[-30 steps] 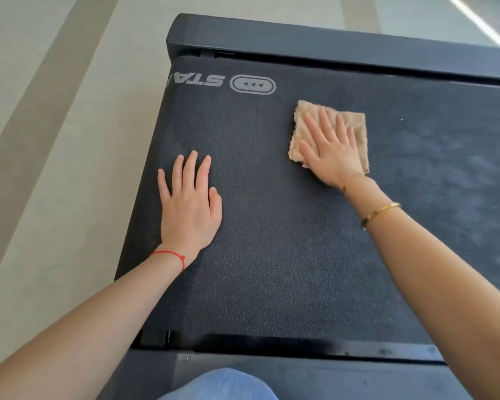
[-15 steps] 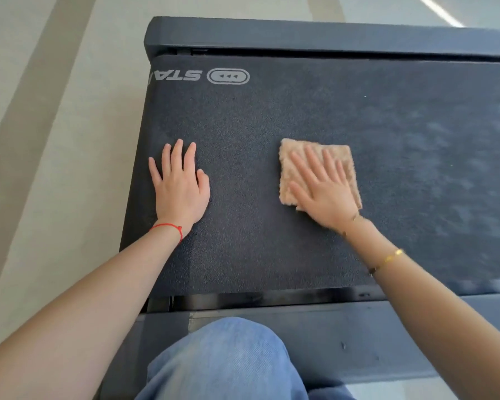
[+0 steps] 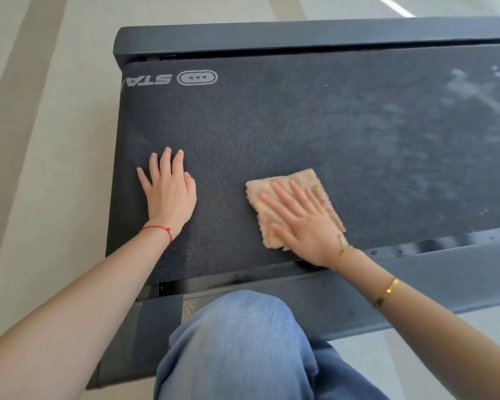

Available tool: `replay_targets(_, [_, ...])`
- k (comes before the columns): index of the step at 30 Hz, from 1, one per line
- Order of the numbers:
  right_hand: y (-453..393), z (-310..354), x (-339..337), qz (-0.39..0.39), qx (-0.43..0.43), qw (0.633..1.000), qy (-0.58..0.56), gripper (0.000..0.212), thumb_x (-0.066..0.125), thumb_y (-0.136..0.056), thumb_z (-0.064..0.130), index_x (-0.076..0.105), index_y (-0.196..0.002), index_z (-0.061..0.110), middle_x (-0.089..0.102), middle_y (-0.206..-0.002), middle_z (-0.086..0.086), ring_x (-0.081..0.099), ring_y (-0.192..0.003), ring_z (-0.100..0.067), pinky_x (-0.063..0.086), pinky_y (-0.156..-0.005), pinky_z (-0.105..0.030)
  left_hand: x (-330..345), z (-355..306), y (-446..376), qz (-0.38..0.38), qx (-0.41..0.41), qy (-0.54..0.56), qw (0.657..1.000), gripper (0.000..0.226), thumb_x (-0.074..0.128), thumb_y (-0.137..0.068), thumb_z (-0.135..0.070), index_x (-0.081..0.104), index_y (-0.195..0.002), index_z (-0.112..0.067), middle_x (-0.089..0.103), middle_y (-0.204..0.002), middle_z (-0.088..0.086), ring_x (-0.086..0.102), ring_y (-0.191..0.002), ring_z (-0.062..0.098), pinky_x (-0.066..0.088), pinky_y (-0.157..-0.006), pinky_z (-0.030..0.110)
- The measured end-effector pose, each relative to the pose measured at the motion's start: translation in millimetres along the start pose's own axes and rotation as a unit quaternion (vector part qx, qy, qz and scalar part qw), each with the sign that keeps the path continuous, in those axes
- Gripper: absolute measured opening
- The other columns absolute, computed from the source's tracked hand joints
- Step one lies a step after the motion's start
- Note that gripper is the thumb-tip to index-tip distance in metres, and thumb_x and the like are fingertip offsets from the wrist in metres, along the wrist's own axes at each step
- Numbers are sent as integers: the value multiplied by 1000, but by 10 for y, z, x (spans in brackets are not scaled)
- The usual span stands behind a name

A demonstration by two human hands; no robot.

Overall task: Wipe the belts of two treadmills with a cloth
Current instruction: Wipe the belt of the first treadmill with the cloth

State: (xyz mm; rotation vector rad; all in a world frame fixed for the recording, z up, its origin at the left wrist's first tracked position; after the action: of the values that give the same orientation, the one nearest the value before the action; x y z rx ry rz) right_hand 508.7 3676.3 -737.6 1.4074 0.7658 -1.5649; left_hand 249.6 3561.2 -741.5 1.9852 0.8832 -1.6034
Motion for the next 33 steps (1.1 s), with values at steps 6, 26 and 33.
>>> replay_targets(6, [30,-217,-73,16,118,993,-12,58,25,-105,45,-12,-149,40,-13,-163,8,-15,-150,-33,-14,-119,-48,22,-328,165,30,12,14,999,53,35,-105,-27,27,-156,-17,20,-165,9,10,-153,32,6,-119,65])
replay_targets(26, [-1975,-1158,-412,21,124,991,-41,56,15,-105,47,-4,-156,36,-11,-165,4,-16,-151,-28,-12,-121,-48,385,-1028,-625,5,-34,-12,999,56,31,-105,-35,20,-158,-24,17,-166,5,8,-154,30,5,-117,69])
replay_targets(33, [-2025,-1049,-344,2,-79,997,-12,57,21,-105,50,4,-157,36,-1,-165,9,-6,-152,-24,-4,-123,-46,408,-996,-598,-27,-33,-18,999,56,31,-102,-34,25,-157,-25,23,-164,2,14,-153,27,8,-118,67])
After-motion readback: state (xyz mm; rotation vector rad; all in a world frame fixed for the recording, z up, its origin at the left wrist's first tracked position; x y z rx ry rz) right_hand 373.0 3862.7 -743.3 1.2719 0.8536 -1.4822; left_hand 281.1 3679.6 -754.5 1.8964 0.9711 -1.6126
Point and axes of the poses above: each hand's wrist, its own y-axis away from the middle knuckle, its own x-axis out of the palm, z = x × y, the point moved 4 cm from there along -y, towards the middle knuckle
